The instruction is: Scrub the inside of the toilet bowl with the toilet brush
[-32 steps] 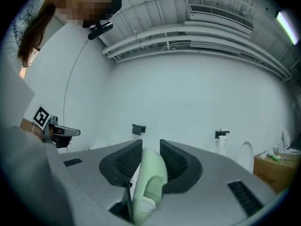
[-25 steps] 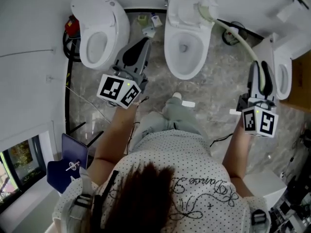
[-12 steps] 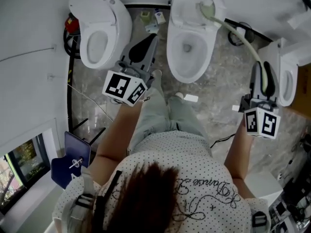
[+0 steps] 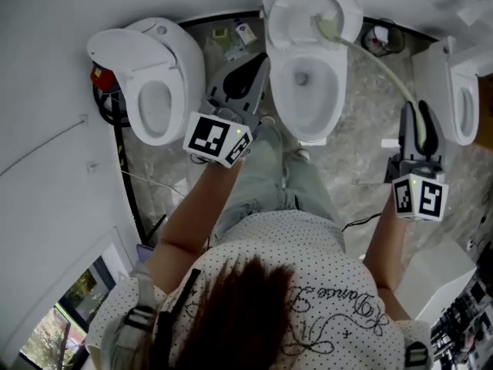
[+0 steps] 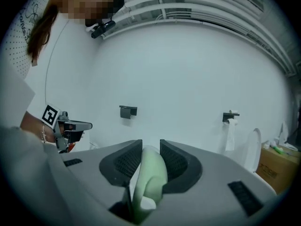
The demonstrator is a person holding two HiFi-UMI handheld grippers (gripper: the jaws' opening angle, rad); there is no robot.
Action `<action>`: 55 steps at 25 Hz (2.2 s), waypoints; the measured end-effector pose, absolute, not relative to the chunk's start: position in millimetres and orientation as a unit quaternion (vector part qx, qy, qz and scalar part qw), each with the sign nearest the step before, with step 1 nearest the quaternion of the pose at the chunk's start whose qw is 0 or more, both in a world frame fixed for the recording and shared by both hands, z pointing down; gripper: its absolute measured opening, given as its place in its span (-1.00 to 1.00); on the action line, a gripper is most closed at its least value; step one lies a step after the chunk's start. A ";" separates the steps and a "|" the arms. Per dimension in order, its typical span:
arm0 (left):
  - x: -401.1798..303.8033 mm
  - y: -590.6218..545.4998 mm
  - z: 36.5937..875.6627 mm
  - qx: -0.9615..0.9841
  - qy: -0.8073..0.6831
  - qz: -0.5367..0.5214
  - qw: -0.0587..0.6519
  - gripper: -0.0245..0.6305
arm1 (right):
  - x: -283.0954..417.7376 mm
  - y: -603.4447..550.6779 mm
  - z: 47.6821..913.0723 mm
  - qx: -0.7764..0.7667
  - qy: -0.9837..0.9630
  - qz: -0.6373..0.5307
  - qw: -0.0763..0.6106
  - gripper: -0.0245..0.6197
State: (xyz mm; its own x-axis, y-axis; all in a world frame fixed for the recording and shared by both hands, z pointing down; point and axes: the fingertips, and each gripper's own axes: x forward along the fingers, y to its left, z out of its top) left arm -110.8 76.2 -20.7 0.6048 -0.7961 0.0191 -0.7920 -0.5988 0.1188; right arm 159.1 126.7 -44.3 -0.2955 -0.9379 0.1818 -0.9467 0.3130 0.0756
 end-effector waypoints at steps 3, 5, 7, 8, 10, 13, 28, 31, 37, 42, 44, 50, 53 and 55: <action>-123.8 43.4 -10.4 0.905 -0.421 -0.011 0.061 -0.92 | 136.4 110.3 -25.9 0.602 -0.791 0.051 0.101 -0.52; -129.0 25.2 -2.7 0.912 -0.405 -0.007 0.064 -0.92 | 125.4 105.0 -9.9 0.613 -0.780 0.072 0.105 -0.52; -130.5 12.1 7.5 0.918 -0.391 -0.001 0.066 -0.92 | 117.4 102.2 7.0 0.616 -0.774 0.089 0.116 -0.52; -131.0 6.6 13.1 0.919 -0.387 0.000 0.067 -0.92 | 114.6 100.8 15.0 0.616 -0.772 0.096 0.123 -0.52; -132.2 -4.2 25.4 0.920 -0.385 0.000 0.072 -0.92 | 112.2 98.4 30.6 0.617 -0.767 0.107 0.139 -0.52; -135.3 -15.6 48.1 0.917 -0.390 0.006 0.087 -0.92 | 114.1 100.5 58.8 0.624 -0.755 0.132 0.154 -0.52; -115.7 -33.7 161.3 0.896 -0.429 0.014 0.117 -0.92 | 163.3 85.2 251.6 0.589 -0.742 0.248 0.200 -0.52; -110.6 -37.4 185.7 0.888 -0.442 0.016 0.123 -0.92 | 179.8 83.7 282.0 0.590 -0.736 0.265 0.197 -0.52; -98.9 -48.4 240.3 0.879 -0.458 0.016 0.133 -0.92 | 198.3 65.9 337.9 0.597 -0.729 0.282 0.180 -0.52; -88.2 -52.4 288.0 0.871 -0.468 0.015 0.147 -0.92 | 197.4 53.4 392.5 0.592 -0.726 0.308 0.165 -0.52; -85.4 -51.5 303.0 0.869 -0.471 0.015 0.152 -0.92 | 194.7 51.4 411.8 0.590 -0.725 0.315 0.162 -0.52; -85.9 -40.5 338.1 0.865 -0.472 0.025 0.169 -0.92 | 185.7 52.3 452.5 0.594 -0.712 0.353 0.128 -0.52; -89.4 -37.4 349.5 0.860 -0.477 0.030 0.176 -0.92 | 183.1 48.9 462.0 0.596 -0.705 0.367 0.111 -0.52; -90.7 -36.7 354.2 0.859 -0.479 0.033 0.179 -0.92 | 182.7 45.9 466.8 0.598 -0.701 0.373 0.104 -0.52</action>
State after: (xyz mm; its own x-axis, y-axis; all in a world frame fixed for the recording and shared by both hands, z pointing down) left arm -90.7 -36.7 354.2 0.5396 -0.8103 0.2284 -0.8342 -0.4780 0.2750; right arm 182.7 45.9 466.8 -0.2628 -0.7619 0.5920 -0.9165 0.0054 -0.3999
